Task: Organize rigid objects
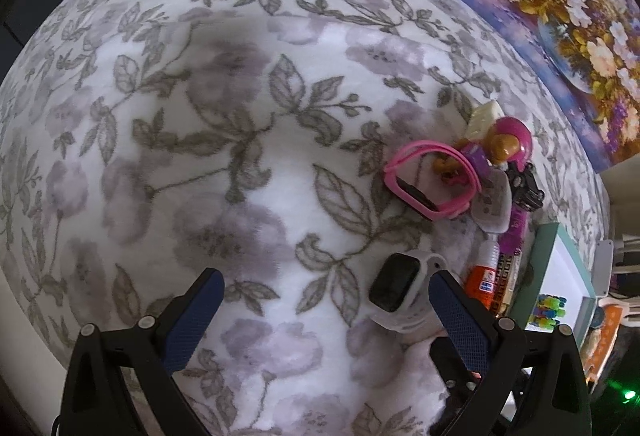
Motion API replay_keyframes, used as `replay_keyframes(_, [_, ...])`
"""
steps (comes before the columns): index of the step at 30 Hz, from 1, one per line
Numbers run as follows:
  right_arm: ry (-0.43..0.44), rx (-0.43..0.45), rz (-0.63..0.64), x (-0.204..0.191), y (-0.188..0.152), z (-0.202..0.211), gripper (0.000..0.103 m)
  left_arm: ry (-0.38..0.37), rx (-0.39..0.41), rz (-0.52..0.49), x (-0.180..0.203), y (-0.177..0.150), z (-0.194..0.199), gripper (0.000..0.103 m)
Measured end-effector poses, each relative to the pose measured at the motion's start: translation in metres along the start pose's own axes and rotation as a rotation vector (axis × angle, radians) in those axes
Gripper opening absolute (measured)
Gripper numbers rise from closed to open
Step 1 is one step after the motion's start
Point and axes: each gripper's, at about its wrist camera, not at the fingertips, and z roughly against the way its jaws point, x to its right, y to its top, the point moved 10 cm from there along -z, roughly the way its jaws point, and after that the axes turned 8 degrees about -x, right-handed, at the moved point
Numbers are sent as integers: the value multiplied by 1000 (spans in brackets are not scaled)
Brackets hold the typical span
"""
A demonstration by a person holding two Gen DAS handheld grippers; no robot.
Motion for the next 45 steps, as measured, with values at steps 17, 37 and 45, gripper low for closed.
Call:
replay_keyframes(17, [-23, 133, -229, 101, 14, 66, 73, 64, -62, -154, 40, -15, -33, 90])
replay_keyframes(37, [24, 120, -412, 176, 5, 73, 73, 103, -23, -208, 84, -16, -42, 58])
replay_keyframes(45, [-22, 144, -475, 218, -3, 86, 73, 15, 56, -190, 101, -15, 5, 56])
